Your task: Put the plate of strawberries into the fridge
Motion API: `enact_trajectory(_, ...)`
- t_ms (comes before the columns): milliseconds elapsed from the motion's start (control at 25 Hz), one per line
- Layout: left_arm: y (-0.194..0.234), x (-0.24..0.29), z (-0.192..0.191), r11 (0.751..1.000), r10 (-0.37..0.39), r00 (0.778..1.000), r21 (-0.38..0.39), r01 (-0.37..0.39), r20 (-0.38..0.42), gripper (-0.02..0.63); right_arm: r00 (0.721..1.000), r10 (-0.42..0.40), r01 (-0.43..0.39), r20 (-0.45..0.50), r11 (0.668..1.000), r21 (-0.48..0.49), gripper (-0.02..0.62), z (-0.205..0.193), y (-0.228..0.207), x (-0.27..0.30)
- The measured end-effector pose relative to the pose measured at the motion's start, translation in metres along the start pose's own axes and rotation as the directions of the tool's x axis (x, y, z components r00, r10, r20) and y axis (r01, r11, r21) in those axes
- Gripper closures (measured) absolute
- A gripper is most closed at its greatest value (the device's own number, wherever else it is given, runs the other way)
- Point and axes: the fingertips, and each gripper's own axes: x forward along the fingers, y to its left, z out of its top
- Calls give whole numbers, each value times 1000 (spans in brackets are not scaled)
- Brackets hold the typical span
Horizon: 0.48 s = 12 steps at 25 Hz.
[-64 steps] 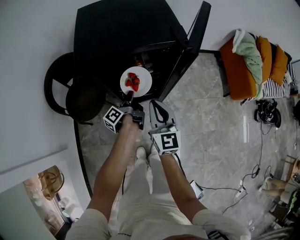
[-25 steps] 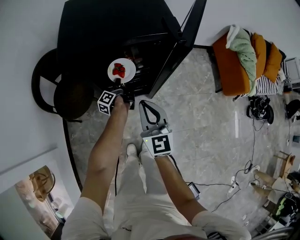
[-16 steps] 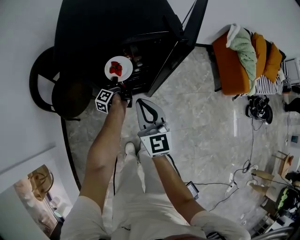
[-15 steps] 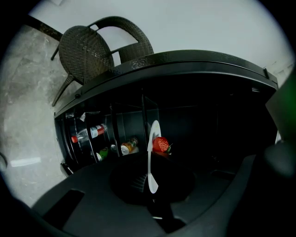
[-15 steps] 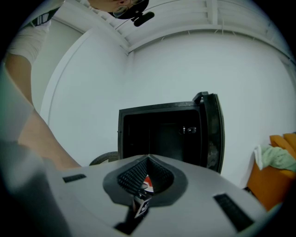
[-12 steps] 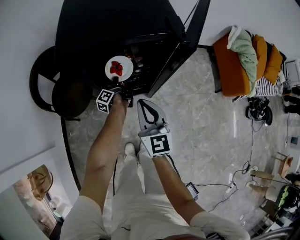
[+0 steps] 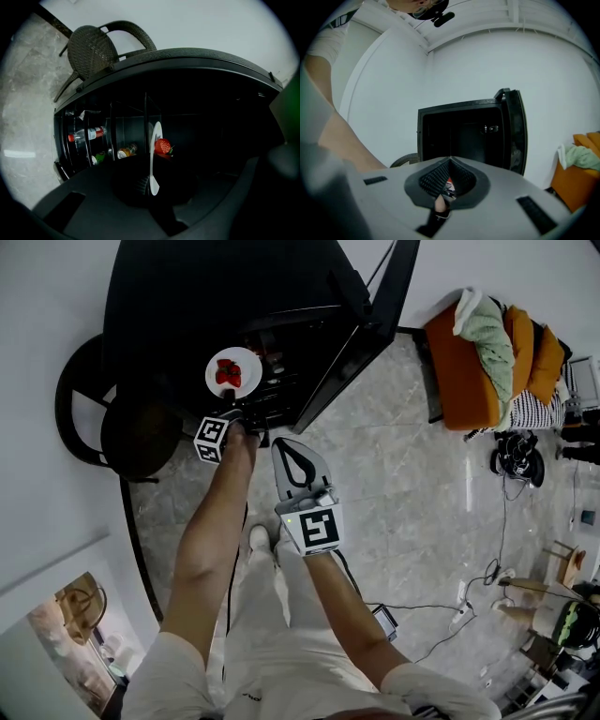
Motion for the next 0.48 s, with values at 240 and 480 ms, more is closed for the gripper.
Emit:
enact_trajectory(240,3,5,3,1000,-3,998,-9,4,57,597,1000,4,-4,-8,1000,-4,583,-1,-2,0)
enact_trajectory(480,-3,3,1,998,1,996,-60,5,93,597,1000,18,-18,-12,1000,4,583,-2,-2,-1)
